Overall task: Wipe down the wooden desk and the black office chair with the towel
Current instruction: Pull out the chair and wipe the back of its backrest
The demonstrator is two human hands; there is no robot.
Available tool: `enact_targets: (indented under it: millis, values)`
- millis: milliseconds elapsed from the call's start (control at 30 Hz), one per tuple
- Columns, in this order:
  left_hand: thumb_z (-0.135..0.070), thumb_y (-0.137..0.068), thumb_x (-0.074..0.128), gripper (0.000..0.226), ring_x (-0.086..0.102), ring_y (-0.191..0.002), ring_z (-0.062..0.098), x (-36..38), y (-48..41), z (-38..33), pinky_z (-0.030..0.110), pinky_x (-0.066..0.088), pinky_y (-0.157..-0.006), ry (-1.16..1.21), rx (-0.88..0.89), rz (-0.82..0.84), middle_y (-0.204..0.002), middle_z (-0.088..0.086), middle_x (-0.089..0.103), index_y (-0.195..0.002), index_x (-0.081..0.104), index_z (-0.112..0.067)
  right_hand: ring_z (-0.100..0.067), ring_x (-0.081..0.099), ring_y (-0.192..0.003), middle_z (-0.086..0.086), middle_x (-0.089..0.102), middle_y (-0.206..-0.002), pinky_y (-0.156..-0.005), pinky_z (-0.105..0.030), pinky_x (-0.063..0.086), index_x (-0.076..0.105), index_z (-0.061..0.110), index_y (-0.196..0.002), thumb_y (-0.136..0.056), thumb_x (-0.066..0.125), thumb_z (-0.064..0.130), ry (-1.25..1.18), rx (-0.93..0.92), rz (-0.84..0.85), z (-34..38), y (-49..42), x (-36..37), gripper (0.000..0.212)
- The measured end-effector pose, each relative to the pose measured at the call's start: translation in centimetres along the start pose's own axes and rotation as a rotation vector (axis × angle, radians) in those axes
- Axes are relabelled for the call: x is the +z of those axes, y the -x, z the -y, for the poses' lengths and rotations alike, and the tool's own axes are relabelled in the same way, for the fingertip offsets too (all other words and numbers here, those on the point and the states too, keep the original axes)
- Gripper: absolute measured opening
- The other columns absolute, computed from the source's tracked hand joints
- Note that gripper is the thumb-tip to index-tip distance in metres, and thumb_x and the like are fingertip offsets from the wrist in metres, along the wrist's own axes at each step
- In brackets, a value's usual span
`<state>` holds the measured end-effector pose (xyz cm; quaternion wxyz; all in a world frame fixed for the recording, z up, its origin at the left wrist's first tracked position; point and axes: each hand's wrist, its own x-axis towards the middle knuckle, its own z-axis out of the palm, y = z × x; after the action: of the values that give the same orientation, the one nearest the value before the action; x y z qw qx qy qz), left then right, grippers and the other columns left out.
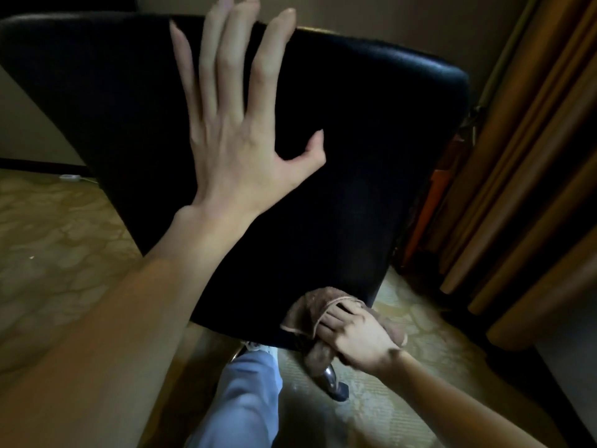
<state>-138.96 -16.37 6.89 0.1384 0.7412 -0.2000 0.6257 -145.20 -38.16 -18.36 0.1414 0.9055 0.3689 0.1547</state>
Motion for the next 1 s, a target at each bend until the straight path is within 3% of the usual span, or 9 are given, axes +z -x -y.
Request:
enact_targets:
  millis: [100,167,267,367,467,633,767,867,1000]
  values:
    - [-0.049,-0.085,0.070,0.086,0.029,-0.147,0.051,0.7,2.8,-0.3,0.066,0.019,-0.122,0.028,-0.008,0.015,-0.153,0.037,0.034,-0.150,0.044,0.000,-0.026,0.065,-0.103,0.000,0.068,-0.105,-0.088,-0.046,0.051,0.070,0.017,-0.109,-0.097,0.046,0.022,0.047,0.134,-0.226,-0.9,0.0,-3.7,0.027]
    - [-0.045,-0.086,0.069,0.083,0.026,-0.149,0.050,0.7,6.9,-0.7,0.067,0.022,-0.119,0.038,-0.031,0.104,-0.153,0.038,0.031,-0.151,0.043,-0.001,-0.028,0.058,-0.096,-0.004,0.061,-0.101,-0.084,-0.044,0.042,0.064,0.017,-0.109,-0.095,0.053,0.020,0.103,0.215,-0.458,-1.8,0.0,-6.9,0.017]
    - [-0.039,-0.086,0.072,0.083,0.025,-0.148,0.047,0.8,12.7,-0.6,0.067,0.025,-0.118,0.029,-0.084,0.263,-0.154,0.035,0.029,-0.153,0.040,-0.004,-0.030,0.051,-0.097,-0.007,0.051,-0.109,-0.084,-0.047,0.034,0.057,0.018,-0.111,-0.083,0.059,0.014,0.159,0.303,-0.665,-3.4,-0.4,-10.4,0.028]
    - [-0.041,-0.084,0.074,0.089,0.025,-0.147,0.047,1.7,14.7,-0.5,0.065,0.025,-0.119,0.043,-0.136,0.321,-0.156,0.029,0.023,-0.157,0.033,-0.011,-0.033,0.053,-0.105,-0.010,0.058,-0.115,-0.092,-0.053,0.036,0.062,0.016,-0.115,-0.080,0.055,0.015,0.152,0.326,-0.594,-4.2,-1.3,-10.0,0.036]
    - [-0.046,-0.087,0.070,0.088,0.023,-0.149,0.043,2.6,14.9,-0.3,0.064,0.024,-0.120,0.028,-0.126,0.306,-0.157,0.026,0.020,-0.159,0.032,-0.014,-0.035,0.052,-0.107,-0.014,0.068,-0.107,-0.100,-0.060,0.034,0.071,0.015,-0.112,-0.078,0.060,0.015,0.159,0.344,-0.538,-4.0,-1.0,-5.6,0.036]
    - [-0.054,-0.090,0.063,0.084,0.026,-0.146,0.040,4.1,15.6,0.5,0.064,0.026,-0.119,-0.041,-0.050,0.281,-0.156,0.023,0.021,-0.158,0.031,-0.018,-0.034,0.054,-0.107,-0.013,0.070,-0.106,-0.097,-0.057,0.037,0.060,0.021,-0.122,-0.080,0.059,0.014,0.073,0.436,-0.518,-2.1,-1.5,1.7,0.043]
    - [-0.060,-0.089,0.062,0.087,0.026,-0.146,0.038,4.9,16.0,0.4,0.063,0.028,-0.119,-0.074,-0.012,0.261,-0.157,0.022,0.020,-0.158,0.030,-0.019,-0.034,0.054,-0.119,-0.012,0.070,-0.121,-0.099,-0.058,0.039,0.064,0.023,-0.133,-0.088,0.057,0.020,-0.002,0.361,-0.339,-1.0,-0.2,6.2,0.046]
    - [-0.059,-0.090,0.061,0.085,0.025,-0.148,0.035,5.1,16.2,0.1,0.060,0.032,-0.118,-0.117,0.006,0.276,-0.158,0.021,0.020,-0.159,0.027,-0.022,-0.033,0.063,-0.121,-0.007,0.072,-0.122,-0.104,-0.060,0.044,0.069,0.022,-0.130,-0.087,0.049,0.017,-0.022,0.265,-0.210,-0.1,0.9,8.4,0.047]
    - [-0.057,-0.091,0.059,0.086,0.023,-0.150,0.034,5.3,16.2,-0.9,0.058,0.029,-0.121,-0.135,-0.018,0.284,-0.159,0.020,0.018,-0.161,0.022,-0.024,-0.032,0.063,-0.120,-0.006,0.072,-0.120,-0.107,-0.059,0.041,0.070,0.019,-0.123,-0.090,0.046,0.017,0.000,0.220,-0.210,-0.6,1.8,8.0,0.042]
